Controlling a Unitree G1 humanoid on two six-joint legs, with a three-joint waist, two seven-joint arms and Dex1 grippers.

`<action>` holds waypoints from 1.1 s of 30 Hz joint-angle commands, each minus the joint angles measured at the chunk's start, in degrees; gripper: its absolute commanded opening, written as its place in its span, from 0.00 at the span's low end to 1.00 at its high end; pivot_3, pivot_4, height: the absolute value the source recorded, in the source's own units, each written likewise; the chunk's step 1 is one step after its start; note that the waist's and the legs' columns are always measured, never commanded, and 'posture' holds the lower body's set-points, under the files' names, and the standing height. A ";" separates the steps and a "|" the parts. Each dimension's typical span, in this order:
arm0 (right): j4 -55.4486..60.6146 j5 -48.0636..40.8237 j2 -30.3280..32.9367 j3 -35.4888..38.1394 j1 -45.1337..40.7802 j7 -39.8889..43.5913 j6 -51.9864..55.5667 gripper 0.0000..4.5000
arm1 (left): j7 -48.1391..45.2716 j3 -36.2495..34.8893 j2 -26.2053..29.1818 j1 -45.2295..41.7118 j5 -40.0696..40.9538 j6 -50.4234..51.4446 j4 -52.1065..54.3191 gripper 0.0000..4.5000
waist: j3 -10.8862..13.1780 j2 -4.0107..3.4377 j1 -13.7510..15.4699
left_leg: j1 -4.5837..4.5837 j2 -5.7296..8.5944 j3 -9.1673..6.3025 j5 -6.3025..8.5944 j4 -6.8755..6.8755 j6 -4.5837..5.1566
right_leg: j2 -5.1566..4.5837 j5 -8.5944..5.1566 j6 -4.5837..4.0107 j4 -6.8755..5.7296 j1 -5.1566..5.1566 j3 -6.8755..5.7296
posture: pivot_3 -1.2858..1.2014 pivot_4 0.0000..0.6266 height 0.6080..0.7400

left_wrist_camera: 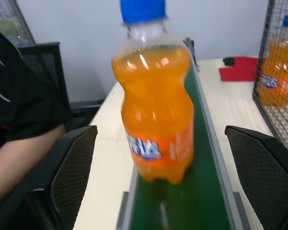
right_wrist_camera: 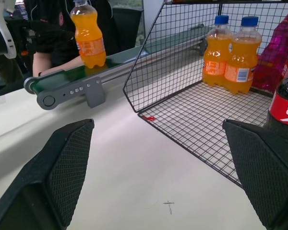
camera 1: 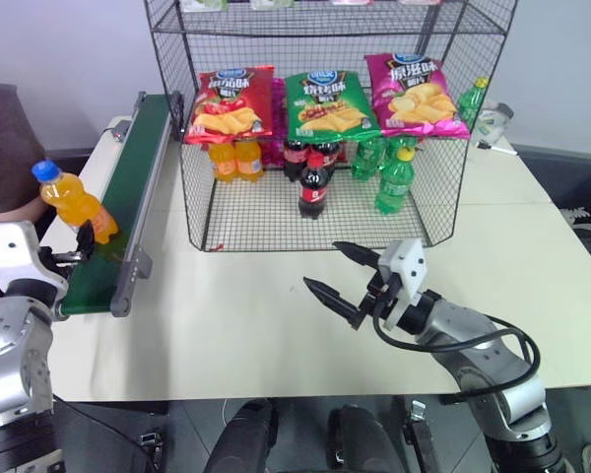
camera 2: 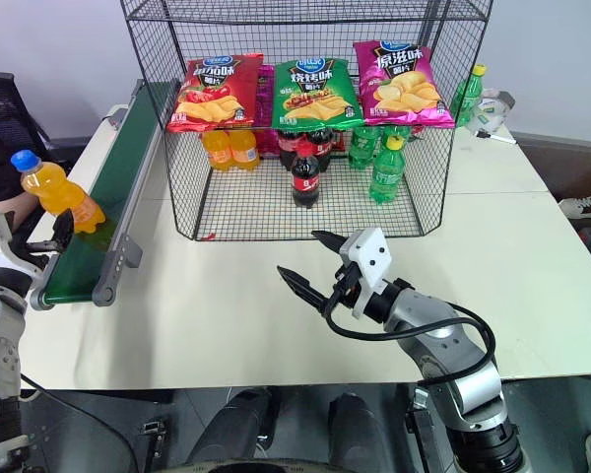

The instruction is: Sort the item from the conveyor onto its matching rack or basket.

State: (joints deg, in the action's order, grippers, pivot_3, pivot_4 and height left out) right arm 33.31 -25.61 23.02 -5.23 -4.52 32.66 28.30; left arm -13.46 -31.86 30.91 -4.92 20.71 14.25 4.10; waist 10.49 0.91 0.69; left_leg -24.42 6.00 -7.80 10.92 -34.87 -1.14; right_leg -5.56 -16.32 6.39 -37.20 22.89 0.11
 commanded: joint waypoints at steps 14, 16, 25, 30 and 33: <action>0.44 -0.35 -0.09 0.41 0.08 0.60 -1.77 1.00 | 0.44 -2.94 0.27 -0.36 2.03 -0.58 0.32 0.82 | 0.00 0.01 0.00 | 0.00 0.00 0.00 -0.02 0.00 0.03 | 0.00 0.00 0.00 0.00 0.00 0.00 | 0.52 0.24 1.00; 0.43 -0.33 -0.06 0.43 0.05 0.56 -1.75 1.00 | -0.01 -2.67 0.07 -0.07 2.35 -0.49 0.83 0.62 | 0.00 0.00 0.04 | 0.00 0.00 0.00 -0.02 0.00 0.04 | 0.00 0.00 0.00 0.00 0.00 0.00 | 0.52 0.24 1.00; 0.89 -0.63 0.16 0.52 -0.34 0.48 -1.11 1.00 | -2.52 -2.68 0.17 -2.30 7.76 0.10 6.67 0.59 | 0.00 0.08 0.12 | -0.02 0.00 -0.02 0.00 -0.06 0.00 | 0.00 0.00 -0.01 -0.01 -0.02 -0.03 | 0.52 0.24 1.00; 1.34 -0.81 0.30 0.56 -0.54 0.28 -0.64 1.00 | -5.84 3.66 1.54 -8.34 14.08 7.55 13.88 0.59 | 0.01 0.13 0.14 | -0.06 0.00 -0.07 0.01 -0.10 -0.02 | 0.00 0.00 -0.01 0.00 -0.03 -0.09 | 0.52 0.24 1.00; 1.75 -0.85 0.15 0.59 -0.40 -0.21 -0.38 1.00 | -7.40 11.49 1.12 -12.52 13.11 11.26 14.91 0.59 | 0.00 0.12 0.15 | -0.05 0.05 -0.08 -0.01 -0.14 0.01 | 0.00 0.00 0.00 0.00 -0.09 -0.10 | 0.52 0.24 1.00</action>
State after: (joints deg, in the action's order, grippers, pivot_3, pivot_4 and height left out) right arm 33.01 -25.71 23.16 -5.31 -4.72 32.77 28.27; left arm -19.56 -23.88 31.44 -16.20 33.64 24.48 16.19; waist 10.50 1.03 0.84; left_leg -24.46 6.05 -7.86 10.87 -35.01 -1.06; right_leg -5.56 -16.31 6.41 -37.20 22.77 0.01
